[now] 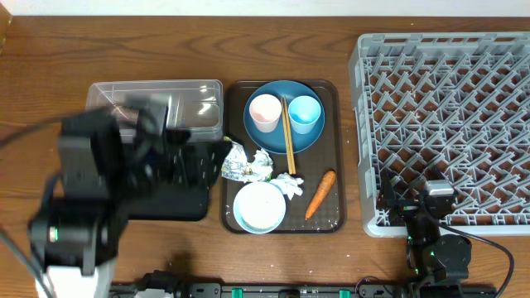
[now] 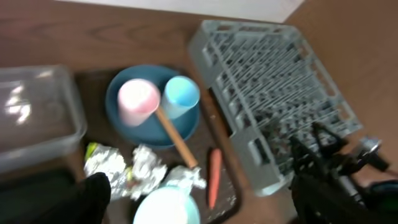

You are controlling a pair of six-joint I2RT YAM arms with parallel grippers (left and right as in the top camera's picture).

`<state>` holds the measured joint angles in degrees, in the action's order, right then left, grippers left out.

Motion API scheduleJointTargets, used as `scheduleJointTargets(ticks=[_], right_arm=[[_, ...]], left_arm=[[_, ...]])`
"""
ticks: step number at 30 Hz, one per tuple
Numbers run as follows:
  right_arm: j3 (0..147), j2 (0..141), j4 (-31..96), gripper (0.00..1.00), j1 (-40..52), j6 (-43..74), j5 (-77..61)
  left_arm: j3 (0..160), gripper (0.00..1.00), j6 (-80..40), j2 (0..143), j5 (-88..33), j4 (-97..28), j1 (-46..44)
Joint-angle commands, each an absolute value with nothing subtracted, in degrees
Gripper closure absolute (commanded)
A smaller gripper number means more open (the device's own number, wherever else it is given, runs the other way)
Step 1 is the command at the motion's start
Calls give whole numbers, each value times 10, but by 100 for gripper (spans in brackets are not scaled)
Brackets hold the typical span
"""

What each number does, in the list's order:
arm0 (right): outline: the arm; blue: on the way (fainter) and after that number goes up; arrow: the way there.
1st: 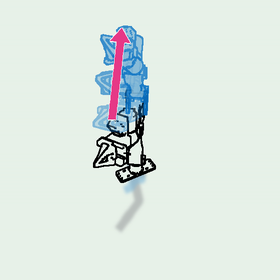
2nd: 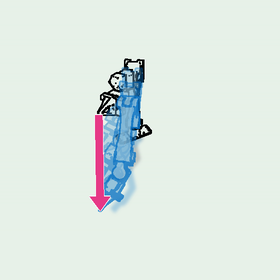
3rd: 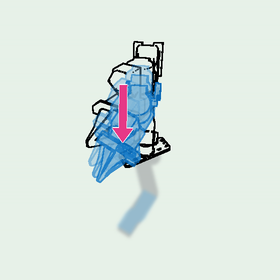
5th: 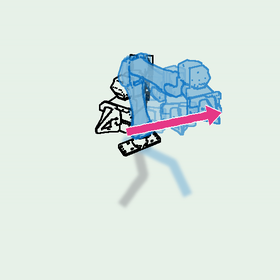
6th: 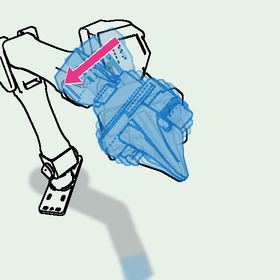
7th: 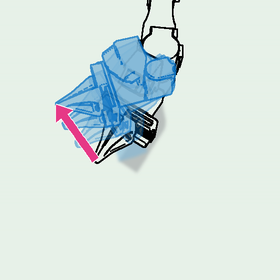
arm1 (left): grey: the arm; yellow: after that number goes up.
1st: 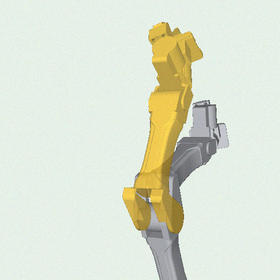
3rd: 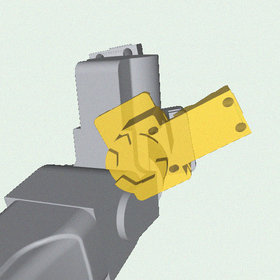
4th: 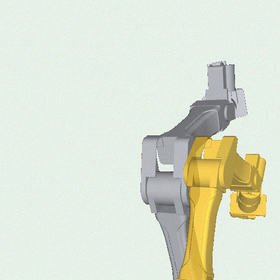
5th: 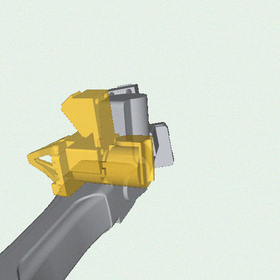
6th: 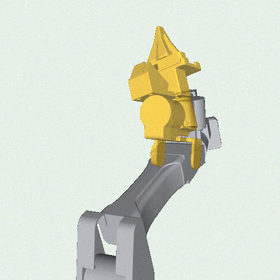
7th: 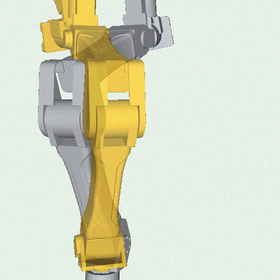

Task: Sort waste into correct bins and load items into the dishwasher rack
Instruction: 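Reach the left gripper over the brown tray toward the white tissue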

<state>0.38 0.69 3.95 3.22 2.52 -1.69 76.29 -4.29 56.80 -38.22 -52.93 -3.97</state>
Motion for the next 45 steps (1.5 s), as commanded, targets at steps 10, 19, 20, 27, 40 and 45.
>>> scheduleJointTargets(ticks=[10, 19, 20, 27, 40, 45], right_arm=[[3, 4, 41, 1, 36, 25, -17], [3, 4, 41, 1, 36, 25, -17], [3, 4, 41, 1, 36, 25, -17], [3, 4, 41, 1, 36, 25, -17], [3, 4, 41, 1, 36, 25, -17], [3, 4, 41, 1, 36, 25, -17]], left_arm=[[784, 56, -136, 701, -399, -589, -113], [723, 54, -291, 773, -130, -582, -314], [721, 53, -298, 785, -107, -578, -330], [721, 40, -307, 877, -80, -541, -371], [721, 36, -308, 1018, -81, -492, -370], [721, 37, -308, 1044, -81, -464, -370]])
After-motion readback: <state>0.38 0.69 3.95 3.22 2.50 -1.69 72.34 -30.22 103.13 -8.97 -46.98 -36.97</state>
